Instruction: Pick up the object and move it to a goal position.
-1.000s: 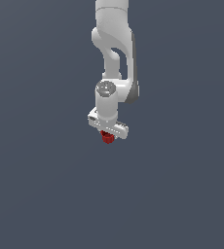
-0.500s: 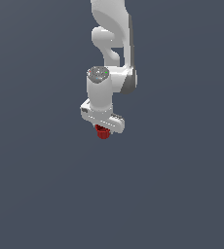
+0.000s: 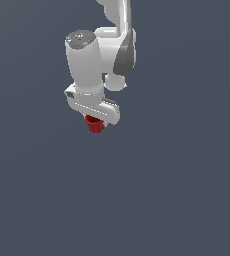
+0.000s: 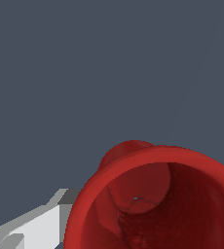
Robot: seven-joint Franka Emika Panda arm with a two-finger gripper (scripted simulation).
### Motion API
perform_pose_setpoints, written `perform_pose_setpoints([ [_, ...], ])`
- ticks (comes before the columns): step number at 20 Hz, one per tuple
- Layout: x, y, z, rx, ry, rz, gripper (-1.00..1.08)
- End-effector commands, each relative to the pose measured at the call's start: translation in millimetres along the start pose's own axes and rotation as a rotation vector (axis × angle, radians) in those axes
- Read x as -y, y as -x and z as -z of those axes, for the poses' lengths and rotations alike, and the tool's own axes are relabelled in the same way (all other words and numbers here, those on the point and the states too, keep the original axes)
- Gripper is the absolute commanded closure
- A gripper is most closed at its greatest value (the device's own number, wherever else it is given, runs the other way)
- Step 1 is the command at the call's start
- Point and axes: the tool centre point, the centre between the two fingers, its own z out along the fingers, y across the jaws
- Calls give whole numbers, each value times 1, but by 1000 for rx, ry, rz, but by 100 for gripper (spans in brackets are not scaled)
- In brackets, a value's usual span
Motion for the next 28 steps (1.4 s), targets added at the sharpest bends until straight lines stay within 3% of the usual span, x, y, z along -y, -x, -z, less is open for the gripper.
perform_pose_setpoints([
  [1,-7,-8,27,-1,0,0,108],
  [15,-38,-49,154,-1,0,1,108],
  [28,-47,-65,197,-1,0,1,108],
])
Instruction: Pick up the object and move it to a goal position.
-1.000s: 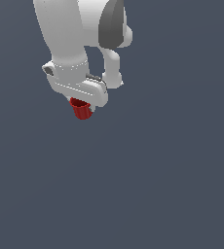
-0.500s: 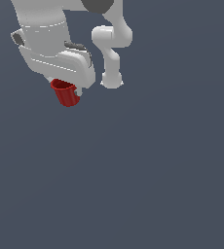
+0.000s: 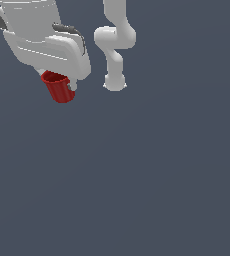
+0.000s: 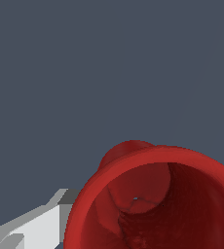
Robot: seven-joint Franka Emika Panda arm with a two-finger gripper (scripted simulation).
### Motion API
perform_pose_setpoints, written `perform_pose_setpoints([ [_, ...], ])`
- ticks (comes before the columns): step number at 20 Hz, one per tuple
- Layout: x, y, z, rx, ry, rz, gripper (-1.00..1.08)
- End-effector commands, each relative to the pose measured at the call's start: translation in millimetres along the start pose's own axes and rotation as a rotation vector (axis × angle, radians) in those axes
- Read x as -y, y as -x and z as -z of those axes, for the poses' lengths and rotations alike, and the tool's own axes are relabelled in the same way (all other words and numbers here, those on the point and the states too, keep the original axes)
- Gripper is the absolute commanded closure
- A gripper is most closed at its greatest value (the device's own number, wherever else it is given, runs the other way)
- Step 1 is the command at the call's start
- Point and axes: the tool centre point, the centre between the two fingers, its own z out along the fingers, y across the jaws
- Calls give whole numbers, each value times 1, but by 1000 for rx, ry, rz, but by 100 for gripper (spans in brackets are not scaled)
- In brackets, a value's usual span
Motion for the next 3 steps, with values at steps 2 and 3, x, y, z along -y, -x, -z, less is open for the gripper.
perform_pose_setpoints([
  [2,-1,-2,4,-1,0,0,108],
  [3,-1,-2,4,-1,0,0,108],
])
